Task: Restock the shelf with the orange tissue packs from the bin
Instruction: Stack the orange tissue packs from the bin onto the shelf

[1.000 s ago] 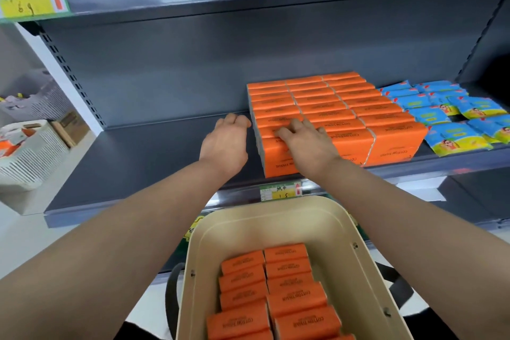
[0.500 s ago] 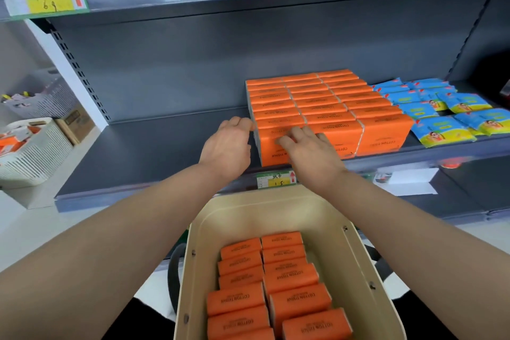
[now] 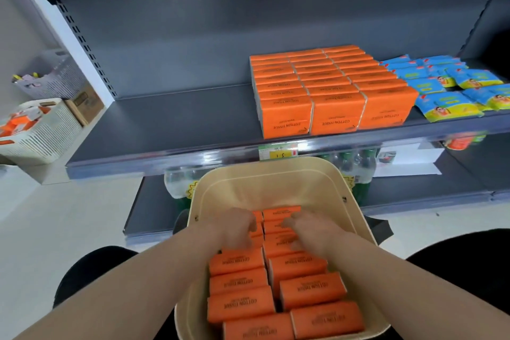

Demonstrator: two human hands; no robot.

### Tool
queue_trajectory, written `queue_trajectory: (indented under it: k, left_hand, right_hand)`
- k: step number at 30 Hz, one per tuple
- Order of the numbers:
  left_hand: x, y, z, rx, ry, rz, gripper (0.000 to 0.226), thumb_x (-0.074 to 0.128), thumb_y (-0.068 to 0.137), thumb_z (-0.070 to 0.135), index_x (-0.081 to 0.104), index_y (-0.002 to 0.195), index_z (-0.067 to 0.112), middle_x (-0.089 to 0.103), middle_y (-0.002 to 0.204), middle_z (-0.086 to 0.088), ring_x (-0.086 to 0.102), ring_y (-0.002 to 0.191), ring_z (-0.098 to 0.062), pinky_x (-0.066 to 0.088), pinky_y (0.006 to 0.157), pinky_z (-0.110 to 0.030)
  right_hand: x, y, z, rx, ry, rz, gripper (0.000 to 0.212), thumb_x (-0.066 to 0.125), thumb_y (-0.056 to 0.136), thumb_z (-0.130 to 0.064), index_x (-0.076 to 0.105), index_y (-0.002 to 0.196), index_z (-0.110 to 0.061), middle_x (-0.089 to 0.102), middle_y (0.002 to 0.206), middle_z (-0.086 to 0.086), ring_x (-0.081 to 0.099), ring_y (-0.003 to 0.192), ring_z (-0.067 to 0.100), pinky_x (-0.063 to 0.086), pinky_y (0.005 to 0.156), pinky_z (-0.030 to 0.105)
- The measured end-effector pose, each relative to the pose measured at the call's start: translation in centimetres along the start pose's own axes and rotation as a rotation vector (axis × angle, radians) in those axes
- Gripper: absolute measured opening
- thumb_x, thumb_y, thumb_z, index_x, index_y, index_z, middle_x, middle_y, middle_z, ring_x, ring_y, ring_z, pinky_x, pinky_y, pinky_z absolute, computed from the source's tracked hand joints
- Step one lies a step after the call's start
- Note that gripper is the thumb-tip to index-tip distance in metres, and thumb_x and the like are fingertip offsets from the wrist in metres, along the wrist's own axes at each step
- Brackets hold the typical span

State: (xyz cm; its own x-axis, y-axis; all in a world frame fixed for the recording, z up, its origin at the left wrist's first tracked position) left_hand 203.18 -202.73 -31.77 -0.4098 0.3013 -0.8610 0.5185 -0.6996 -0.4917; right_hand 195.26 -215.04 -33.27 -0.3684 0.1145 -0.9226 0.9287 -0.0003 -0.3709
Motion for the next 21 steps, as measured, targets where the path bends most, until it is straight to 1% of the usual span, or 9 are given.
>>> queue_trajectory:
  k: [3, 5, 8, 11, 15, 17, 19, 21]
  left_hand:
    - [1.7, 0.1, 0.0, -0.013, -0.002, -0.078, 0.043, 0.063, 0.086, 0.031, 0.055, 0.127, 0.019, 0.055, 0.130, -0.004, 0.051, 0.118, -0.022, 0.042, 0.099, -0.032]
    - [2.3, 0.3, -0.2, -0.020, 0.007, -0.117, 0.045, 0.063, 0.087, 0.032, 0.053, 0.129, 0.018, 0.054, 0.132, -0.005, 0.050, 0.120, -0.024, 0.041, 0.099, -0.033]
    - [3.0, 0.1, -0.5, 0.000, 0.033, -0.193, 0.043, 0.062, 0.089, 0.028, 0.054, 0.128, 0.014, 0.055, 0.130, -0.008, 0.051, 0.118, -0.026, 0.040, 0.095, -0.032]
    - [3.9, 0.1, -0.6, 0.012, 0.055, -0.257, 0.040, 0.067, 0.085, 0.033, 0.061, 0.119, 0.011, 0.060, 0.120, -0.008, 0.055, 0.110, -0.027, 0.043, 0.091, -0.034]
    - [4.7, 0.6, -0.8, 0.013, 0.086, -0.254, 0.037, 0.070, 0.082, 0.030, 0.061, 0.112, 0.012, 0.061, 0.118, -0.007, 0.056, 0.109, -0.026, 0.045, 0.091, -0.037]
    - [4.9, 0.6, -0.9, -0.001, 0.086, -0.249, 0.038, 0.069, 0.082, 0.028, 0.060, 0.116, 0.012, 0.060, 0.120, -0.006, 0.055, 0.111, -0.026, 0.044, 0.093, -0.036]
    - [4.9, 0.7, -1.0, -0.006, 0.079, -0.244, 0.034, 0.064, 0.085, 0.026, 0.060, 0.116, 0.013, 0.059, 0.121, -0.006, 0.055, 0.112, -0.026, 0.044, 0.094, -0.035]
    - [4.1, 0.9, -0.9, -0.001, 0.067, -0.212, 0.030, 0.057, 0.088, 0.024, 0.060, 0.115, 0.012, 0.060, 0.122, -0.009, 0.055, 0.112, -0.027, 0.044, 0.095, -0.035]
  right_hand:
    - [1.3, 0.4, 0.4, 0.008, 0.062, -0.014, 0.038, 0.051, 0.093, -0.030, 0.048, 0.130, -0.023, 0.056, 0.129, 0.007, 0.050, 0.119, 0.028, 0.041, 0.097, 0.038]
    - [1.7, 0.8, 0.3, 0.009, 0.075, -0.005, 0.030, 0.044, 0.095, -0.026, 0.052, 0.124, -0.023, 0.059, 0.124, 0.007, 0.055, 0.112, 0.029, 0.045, 0.092, 0.037]
    - [2.1, 1.3, -0.5, -0.021, 0.034, -0.046, 0.032, 0.049, 0.094, -0.030, 0.051, 0.124, -0.018, 0.056, 0.124, 0.009, 0.053, 0.113, 0.030, 0.045, 0.092, 0.037]
    - [1.9, 1.4, -0.6, -0.029, 0.000, -0.045, 0.035, 0.053, 0.093, -0.028, 0.050, 0.126, -0.018, 0.052, 0.123, 0.008, 0.051, 0.114, 0.029, 0.044, 0.092, 0.038]
    - [0.6, 0.6, 0.1, -0.015, 0.074, 0.050, 0.033, 0.050, 0.094, -0.023, 0.047, 0.126, -0.017, 0.048, 0.124, 0.006, 0.047, 0.114, 0.025, 0.041, 0.092, 0.036]
    - [-0.1, 0.2, 0.1, -0.015, 0.104, 0.076, 0.030, 0.049, 0.095, -0.022, 0.046, 0.124, -0.016, 0.049, 0.123, 0.006, 0.048, 0.112, 0.024, 0.040, 0.090, 0.035]
    - [-0.9, -0.2, 0.2, -0.005, 0.107, 0.099, 0.028, 0.049, 0.095, -0.022, 0.046, 0.122, -0.016, 0.051, 0.122, 0.006, 0.050, 0.110, 0.024, 0.041, 0.089, 0.035]
    - [-2.1, -0.6, 0.5, 0.024, 0.098, 0.157, 0.027, 0.046, 0.097, -0.023, 0.045, 0.123, -0.017, 0.052, 0.121, 0.006, 0.051, 0.109, 0.025, 0.043, 0.087, 0.037]
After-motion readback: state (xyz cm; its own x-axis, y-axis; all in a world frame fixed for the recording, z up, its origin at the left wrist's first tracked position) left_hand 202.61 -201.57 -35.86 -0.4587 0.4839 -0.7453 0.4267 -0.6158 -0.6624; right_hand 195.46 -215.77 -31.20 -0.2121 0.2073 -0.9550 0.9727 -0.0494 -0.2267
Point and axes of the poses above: each hand's wrist, its own y-axis towards the middle knuckle, its own x-axis out of the palm, z = x × y, the point moved 6 cm from there along y, towards the middle knuckle
